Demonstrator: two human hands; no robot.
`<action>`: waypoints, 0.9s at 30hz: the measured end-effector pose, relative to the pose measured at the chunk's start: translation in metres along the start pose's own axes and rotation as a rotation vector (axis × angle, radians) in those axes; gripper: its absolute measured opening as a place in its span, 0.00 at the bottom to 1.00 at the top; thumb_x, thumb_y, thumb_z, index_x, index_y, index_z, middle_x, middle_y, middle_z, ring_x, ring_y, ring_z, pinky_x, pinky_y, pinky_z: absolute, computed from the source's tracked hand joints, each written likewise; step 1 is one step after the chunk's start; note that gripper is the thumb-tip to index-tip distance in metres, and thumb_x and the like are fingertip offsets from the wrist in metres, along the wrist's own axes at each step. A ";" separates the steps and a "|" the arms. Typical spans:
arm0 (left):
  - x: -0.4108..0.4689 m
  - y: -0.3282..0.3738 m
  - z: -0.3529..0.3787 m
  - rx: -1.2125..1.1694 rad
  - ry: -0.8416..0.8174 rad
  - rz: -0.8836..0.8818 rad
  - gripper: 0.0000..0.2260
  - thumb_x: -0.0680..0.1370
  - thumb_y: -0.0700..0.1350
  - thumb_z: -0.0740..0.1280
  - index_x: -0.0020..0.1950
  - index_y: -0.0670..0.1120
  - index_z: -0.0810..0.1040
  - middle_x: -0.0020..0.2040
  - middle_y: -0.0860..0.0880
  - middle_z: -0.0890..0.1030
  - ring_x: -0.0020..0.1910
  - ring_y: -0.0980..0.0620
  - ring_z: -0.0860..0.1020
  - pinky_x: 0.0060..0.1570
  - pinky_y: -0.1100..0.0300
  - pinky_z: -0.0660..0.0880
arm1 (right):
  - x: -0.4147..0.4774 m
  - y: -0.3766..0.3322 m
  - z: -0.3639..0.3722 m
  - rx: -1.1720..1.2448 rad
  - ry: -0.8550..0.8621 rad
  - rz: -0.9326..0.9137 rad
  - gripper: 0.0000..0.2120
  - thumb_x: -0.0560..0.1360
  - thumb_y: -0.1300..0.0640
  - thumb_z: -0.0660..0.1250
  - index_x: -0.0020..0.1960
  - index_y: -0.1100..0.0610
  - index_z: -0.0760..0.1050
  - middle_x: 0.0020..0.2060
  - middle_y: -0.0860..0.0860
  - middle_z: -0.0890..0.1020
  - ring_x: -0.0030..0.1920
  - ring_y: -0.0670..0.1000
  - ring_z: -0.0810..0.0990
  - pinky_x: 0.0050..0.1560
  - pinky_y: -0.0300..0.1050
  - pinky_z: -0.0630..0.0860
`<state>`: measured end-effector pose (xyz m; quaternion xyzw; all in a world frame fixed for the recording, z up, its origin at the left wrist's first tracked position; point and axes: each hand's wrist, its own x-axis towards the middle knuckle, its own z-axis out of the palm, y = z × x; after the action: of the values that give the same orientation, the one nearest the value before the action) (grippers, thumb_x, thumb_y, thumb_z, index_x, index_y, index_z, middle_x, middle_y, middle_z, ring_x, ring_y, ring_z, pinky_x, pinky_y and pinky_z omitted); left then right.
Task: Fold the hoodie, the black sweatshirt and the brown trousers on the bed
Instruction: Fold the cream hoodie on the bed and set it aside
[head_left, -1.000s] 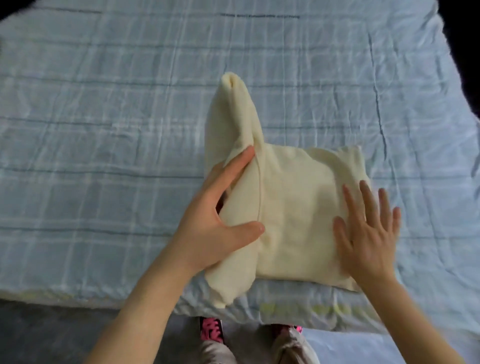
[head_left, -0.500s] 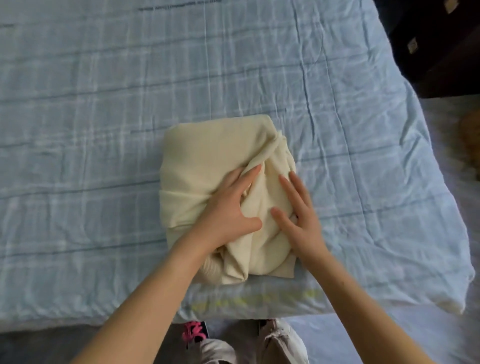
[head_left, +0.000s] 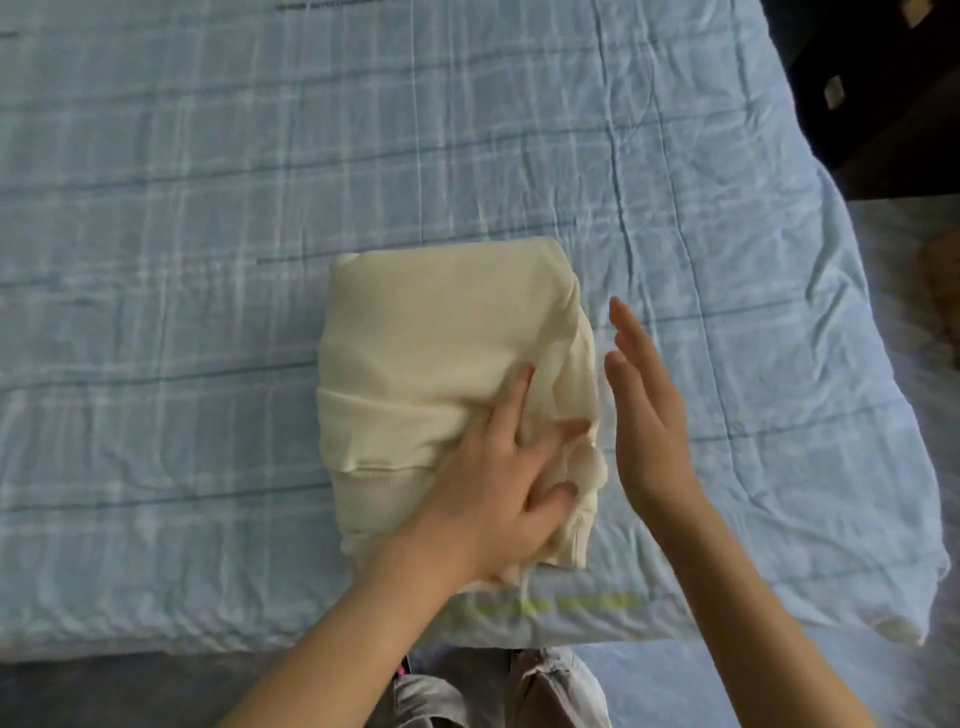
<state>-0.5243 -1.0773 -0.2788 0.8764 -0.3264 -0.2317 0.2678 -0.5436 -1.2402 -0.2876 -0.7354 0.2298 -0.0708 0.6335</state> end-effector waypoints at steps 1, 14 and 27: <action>-0.004 0.005 0.007 0.164 -0.021 0.020 0.25 0.75 0.60 0.55 0.72 0.58 0.69 0.80 0.37 0.46 0.71 0.35 0.63 0.69 0.48 0.62 | 0.007 -0.010 0.000 -0.091 -0.001 -0.107 0.23 0.83 0.51 0.58 0.78 0.48 0.65 0.74 0.39 0.68 0.75 0.37 0.63 0.76 0.40 0.61; -0.029 -0.050 -0.048 0.255 0.512 -0.279 0.26 0.81 0.53 0.55 0.78 0.45 0.61 0.78 0.39 0.60 0.76 0.38 0.58 0.75 0.42 0.55 | 0.076 0.017 0.030 -0.893 -0.475 -0.481 0.27 0.84 0.45 0.49 0.81 0.47 0.52 0.81 0.46 0.56 0.81 0.48 0.50 0.79 0.58 0.47; -0.072 -0.090 -0.024 -0.790 0.804 -0.349 0.20 0.77 0.53 0.68 0.68 0.54 0.74 0.71 0.56 0.73 0.71 0.55 0.69 0.70 0.52 0.69 | 0.085 -0.067 0.152 -1.032 -0.534 -0.633 0.24 0.80 0.40 0.61 0.72 0.48 0.71 0.64 0.49 0.76 0.64 0.56 0.73 0.70 0.52 0.61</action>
<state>-0.5194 -0.9615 -0.3000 0.7699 0.0608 -0.0260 0.6347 -0.3912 -1.1337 -0.2675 -0.9689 -0.1580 0.0506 0.1836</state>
